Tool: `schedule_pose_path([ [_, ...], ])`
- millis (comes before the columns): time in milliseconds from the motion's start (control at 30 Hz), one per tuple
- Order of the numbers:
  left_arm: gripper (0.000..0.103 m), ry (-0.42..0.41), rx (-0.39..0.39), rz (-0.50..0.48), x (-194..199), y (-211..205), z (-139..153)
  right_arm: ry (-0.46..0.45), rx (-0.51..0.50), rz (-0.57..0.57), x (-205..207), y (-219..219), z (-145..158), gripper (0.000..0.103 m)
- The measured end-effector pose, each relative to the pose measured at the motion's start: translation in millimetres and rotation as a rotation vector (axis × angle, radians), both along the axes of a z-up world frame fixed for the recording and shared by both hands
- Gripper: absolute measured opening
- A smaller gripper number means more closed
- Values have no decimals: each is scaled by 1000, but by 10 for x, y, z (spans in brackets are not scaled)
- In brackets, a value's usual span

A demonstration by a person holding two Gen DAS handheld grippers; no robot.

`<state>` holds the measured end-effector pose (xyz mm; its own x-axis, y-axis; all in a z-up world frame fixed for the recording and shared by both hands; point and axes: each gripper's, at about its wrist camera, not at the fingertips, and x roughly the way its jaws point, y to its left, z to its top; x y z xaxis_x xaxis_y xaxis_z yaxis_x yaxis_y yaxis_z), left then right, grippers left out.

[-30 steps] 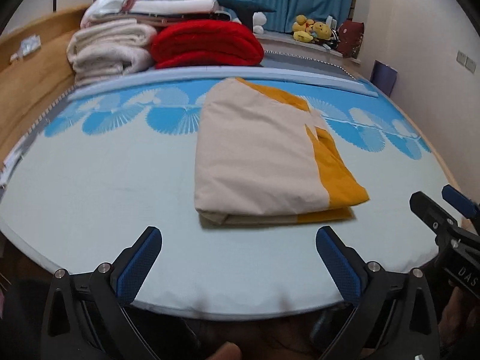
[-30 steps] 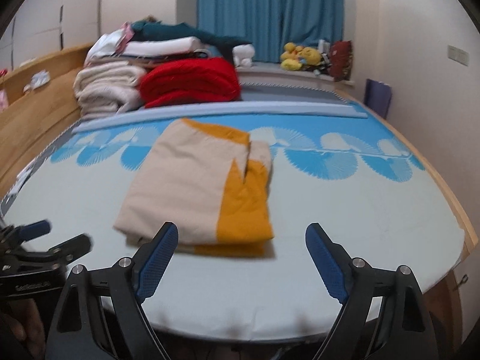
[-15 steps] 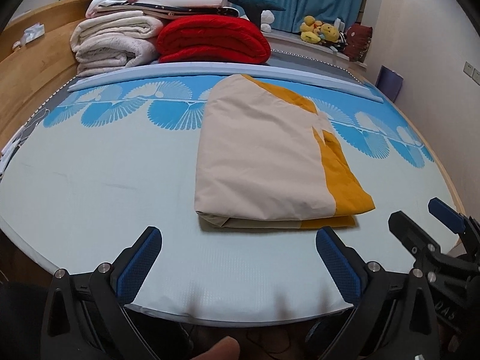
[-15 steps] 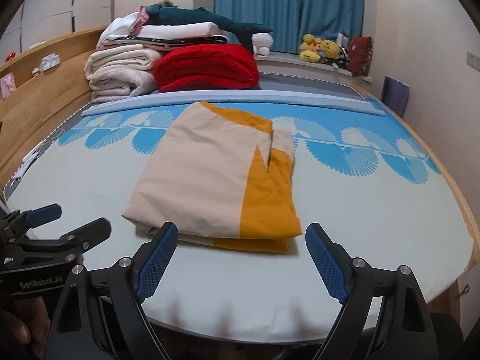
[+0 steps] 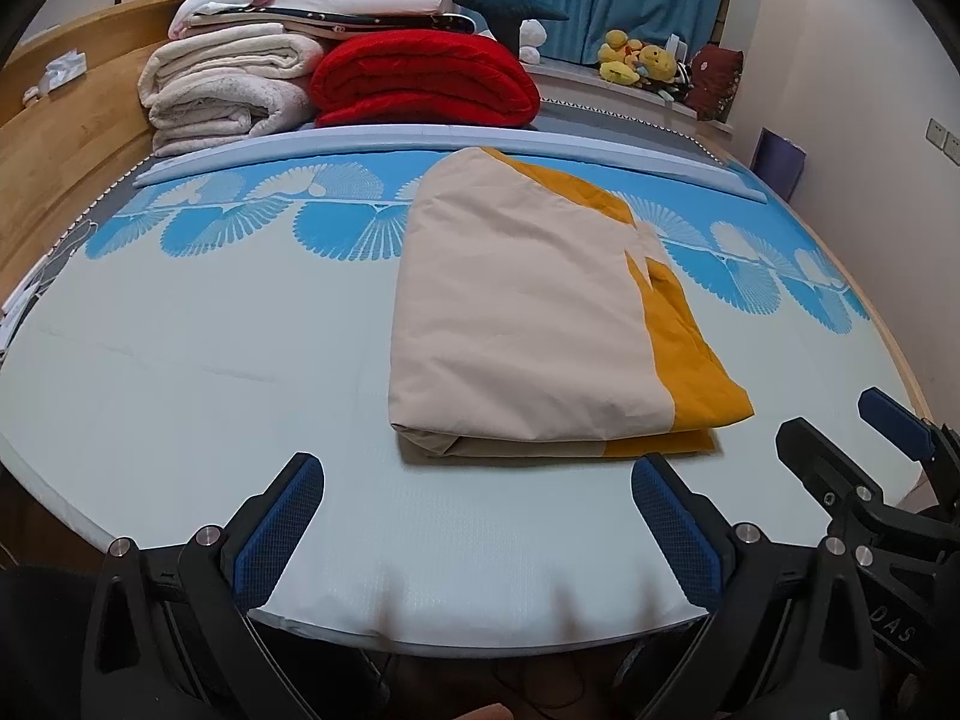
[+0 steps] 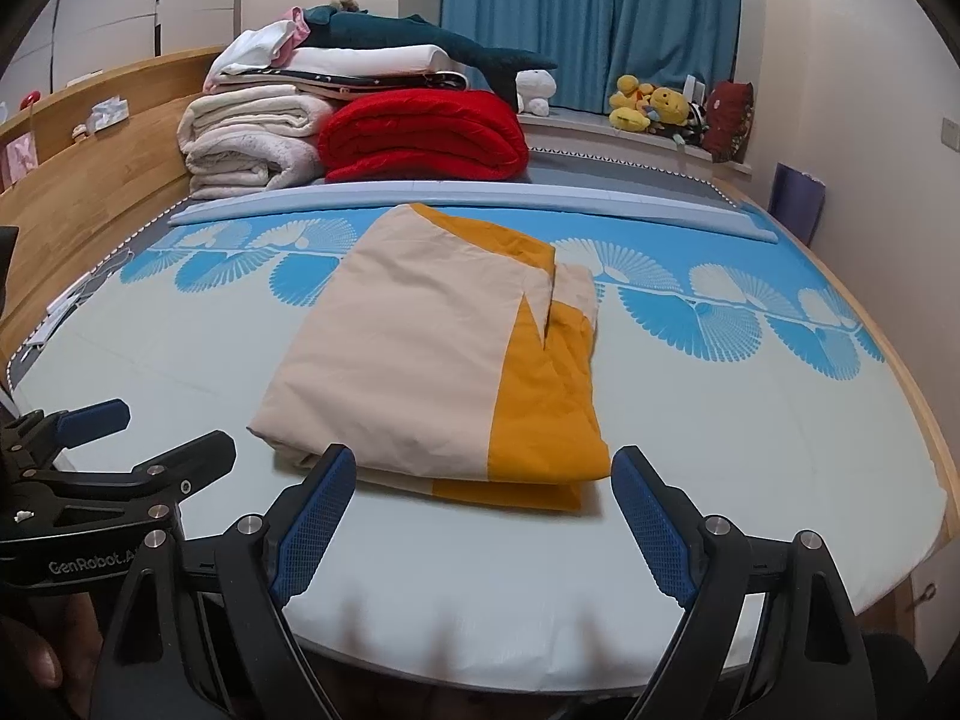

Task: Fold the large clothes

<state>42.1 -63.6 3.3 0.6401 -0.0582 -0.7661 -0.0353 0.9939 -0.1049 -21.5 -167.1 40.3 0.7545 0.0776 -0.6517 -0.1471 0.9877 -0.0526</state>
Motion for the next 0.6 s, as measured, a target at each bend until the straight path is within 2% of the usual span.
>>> schedule_pose_path([
  [600,102,-3,6,-1,6,-5,-1,0,0,2,12,-19,-6,87],
])
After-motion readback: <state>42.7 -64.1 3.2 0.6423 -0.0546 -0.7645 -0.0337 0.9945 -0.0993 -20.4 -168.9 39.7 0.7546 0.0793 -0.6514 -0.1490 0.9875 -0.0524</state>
